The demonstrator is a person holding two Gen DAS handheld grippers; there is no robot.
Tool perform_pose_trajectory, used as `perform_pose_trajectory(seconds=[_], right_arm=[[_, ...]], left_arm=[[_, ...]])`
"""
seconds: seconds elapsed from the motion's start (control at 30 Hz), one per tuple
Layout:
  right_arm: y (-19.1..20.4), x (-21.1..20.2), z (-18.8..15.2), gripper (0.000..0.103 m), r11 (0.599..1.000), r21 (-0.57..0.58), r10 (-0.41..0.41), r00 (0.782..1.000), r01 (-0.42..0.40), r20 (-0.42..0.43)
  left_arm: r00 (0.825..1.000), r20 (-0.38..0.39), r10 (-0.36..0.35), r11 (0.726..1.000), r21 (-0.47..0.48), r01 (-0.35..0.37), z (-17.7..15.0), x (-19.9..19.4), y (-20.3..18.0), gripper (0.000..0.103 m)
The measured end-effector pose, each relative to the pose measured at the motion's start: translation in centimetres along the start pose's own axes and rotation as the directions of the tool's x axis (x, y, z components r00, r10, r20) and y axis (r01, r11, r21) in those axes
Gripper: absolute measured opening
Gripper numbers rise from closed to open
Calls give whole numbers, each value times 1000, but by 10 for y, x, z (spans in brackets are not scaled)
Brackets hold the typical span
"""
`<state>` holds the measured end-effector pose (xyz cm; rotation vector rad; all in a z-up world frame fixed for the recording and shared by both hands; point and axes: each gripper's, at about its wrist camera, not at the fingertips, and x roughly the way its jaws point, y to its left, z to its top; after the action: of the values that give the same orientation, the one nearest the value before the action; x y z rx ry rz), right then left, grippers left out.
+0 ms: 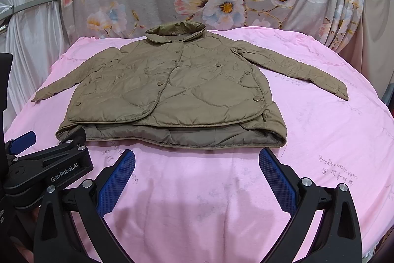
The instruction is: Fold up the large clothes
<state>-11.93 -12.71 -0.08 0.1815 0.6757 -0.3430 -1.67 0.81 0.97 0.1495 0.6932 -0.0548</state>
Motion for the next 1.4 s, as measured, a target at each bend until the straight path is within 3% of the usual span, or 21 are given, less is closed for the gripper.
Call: perform_pose_trajectory(seconds=[1.4], right_arm=[[2,1,-2,98,1000,4,5,1000,-5,-9]], left_arm=[[1000,-11,0,1000,-1,0,-2,5,1,98]])
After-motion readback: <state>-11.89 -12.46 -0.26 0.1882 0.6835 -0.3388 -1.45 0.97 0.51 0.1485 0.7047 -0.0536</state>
